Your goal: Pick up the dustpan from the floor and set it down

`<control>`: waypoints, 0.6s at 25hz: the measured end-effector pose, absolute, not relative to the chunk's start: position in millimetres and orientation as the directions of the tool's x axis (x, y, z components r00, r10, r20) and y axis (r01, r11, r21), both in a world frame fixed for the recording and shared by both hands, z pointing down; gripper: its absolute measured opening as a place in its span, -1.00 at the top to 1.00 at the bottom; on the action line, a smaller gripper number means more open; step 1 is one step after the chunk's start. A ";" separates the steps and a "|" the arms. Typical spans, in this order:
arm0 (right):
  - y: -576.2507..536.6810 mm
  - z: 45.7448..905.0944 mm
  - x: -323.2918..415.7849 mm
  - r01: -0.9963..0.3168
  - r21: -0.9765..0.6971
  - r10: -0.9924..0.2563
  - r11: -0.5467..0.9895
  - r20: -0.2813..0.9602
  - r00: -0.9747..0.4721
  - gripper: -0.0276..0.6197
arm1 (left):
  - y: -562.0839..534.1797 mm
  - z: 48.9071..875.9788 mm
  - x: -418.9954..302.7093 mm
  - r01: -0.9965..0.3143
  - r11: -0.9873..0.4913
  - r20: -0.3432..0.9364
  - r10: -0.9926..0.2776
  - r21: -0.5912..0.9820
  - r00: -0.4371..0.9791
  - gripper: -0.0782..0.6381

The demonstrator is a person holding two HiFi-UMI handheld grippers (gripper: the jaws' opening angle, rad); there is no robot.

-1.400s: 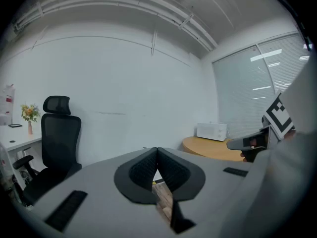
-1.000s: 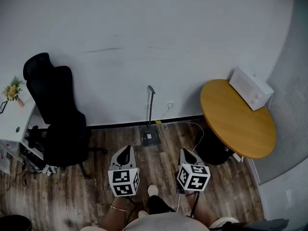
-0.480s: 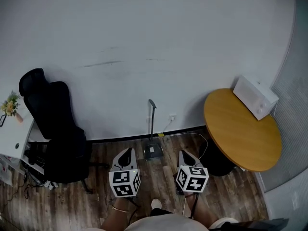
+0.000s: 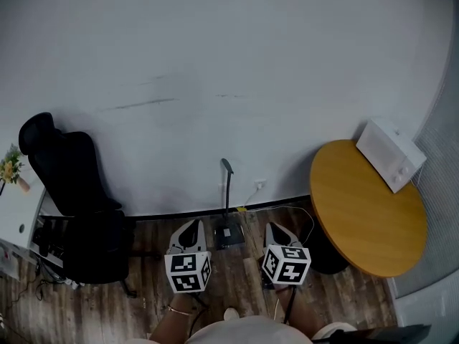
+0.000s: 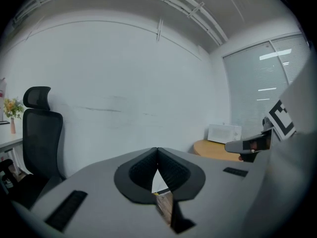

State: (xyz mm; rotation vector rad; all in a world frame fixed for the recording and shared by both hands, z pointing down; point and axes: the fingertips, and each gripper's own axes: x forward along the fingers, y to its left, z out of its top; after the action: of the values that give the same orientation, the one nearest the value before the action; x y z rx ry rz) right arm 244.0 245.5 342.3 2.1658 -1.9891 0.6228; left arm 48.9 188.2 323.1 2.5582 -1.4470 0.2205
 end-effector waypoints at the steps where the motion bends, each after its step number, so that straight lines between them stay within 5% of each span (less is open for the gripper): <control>1: 238.1 343.2 246.7 -0.977 -0.177 -0.922 -0.115 0.386 0.038 0.82 | 181.4 323.5 51.6 -0.861 -0.501 0.224 -0.832 0.091 0.508 0.73; 15: 184.4 367.6 283.2 -0.971 -0.211 -0.900 -0.109 0.435 0.006 0.82 | 130.2 339.1 79.3 -0.874 -0.482 0.281 -0.831 0.066 0.480 0.73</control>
State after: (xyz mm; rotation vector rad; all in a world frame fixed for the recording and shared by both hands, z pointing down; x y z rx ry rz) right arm 283.2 184.4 367.6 2.1166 -1.9904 0.7151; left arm 79.3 130.2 339.1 2.5246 -1.4740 0.3122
